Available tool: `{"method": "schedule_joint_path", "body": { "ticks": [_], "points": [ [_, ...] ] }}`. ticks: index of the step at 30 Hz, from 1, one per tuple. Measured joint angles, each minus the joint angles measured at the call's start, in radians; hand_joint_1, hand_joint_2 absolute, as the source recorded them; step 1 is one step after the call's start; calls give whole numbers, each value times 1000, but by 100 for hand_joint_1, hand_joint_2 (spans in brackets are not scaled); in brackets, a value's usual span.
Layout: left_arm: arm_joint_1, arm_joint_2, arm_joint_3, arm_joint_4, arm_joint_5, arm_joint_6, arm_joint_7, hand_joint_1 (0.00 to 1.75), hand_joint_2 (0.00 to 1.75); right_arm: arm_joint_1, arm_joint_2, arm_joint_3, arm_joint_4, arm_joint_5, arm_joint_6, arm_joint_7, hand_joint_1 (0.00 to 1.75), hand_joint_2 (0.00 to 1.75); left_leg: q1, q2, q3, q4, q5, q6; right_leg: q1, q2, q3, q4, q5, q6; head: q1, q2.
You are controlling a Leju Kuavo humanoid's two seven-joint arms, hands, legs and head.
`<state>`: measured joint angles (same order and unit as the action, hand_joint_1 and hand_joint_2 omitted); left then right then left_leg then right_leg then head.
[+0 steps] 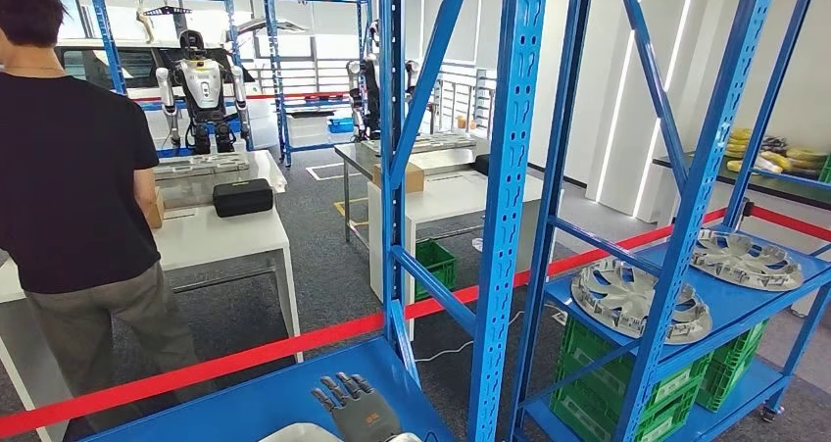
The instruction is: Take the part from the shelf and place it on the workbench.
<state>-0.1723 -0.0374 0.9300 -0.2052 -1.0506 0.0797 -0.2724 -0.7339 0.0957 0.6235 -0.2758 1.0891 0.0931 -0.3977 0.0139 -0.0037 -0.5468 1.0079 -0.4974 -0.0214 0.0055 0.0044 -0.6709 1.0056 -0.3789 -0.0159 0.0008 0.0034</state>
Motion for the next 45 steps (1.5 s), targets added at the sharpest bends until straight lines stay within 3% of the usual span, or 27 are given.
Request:
{"method": "schedule_joint_path", "body": {
  "ticks": [19, 23, 31, 45],
  "points": [
    [0, -4, 0, 0, -11, 0, 13, 0, 0, 10, -16, -2, 6, 9, 9, 13, 0, 0, 0, 0, 0, 0, 1, -1, 1, 0, 0, 1, 0, 0, 0, 0],
    [0, -11, 0, 0, -18, -1, 22, 0, 0, 25, -23, -2, 9, 34, 22, 15, 0, 175, 0, 0, 0, 0, 0, -1, 0, 0, 0, 1, 0, 0, 0, 0],
    [10, -39, 0, 2, -16, -4, 14, 0, 0, 40, -19, 29, 16, 103, 121, 7, 0, 175, 0, 0, -4, 0, 0, -1, 0, 0, -1, 1, 0, 0, 0, 0],
    [14, -55, 0, 3, -33, 32, -23, 0, 0, 40, -23, 109, 24, 167, 134, 8, 0, 175, 0, 0, -3, 0, 1, -1, 0, 0, -3, 1, 0, 0, 0, 0]
  ]
}}
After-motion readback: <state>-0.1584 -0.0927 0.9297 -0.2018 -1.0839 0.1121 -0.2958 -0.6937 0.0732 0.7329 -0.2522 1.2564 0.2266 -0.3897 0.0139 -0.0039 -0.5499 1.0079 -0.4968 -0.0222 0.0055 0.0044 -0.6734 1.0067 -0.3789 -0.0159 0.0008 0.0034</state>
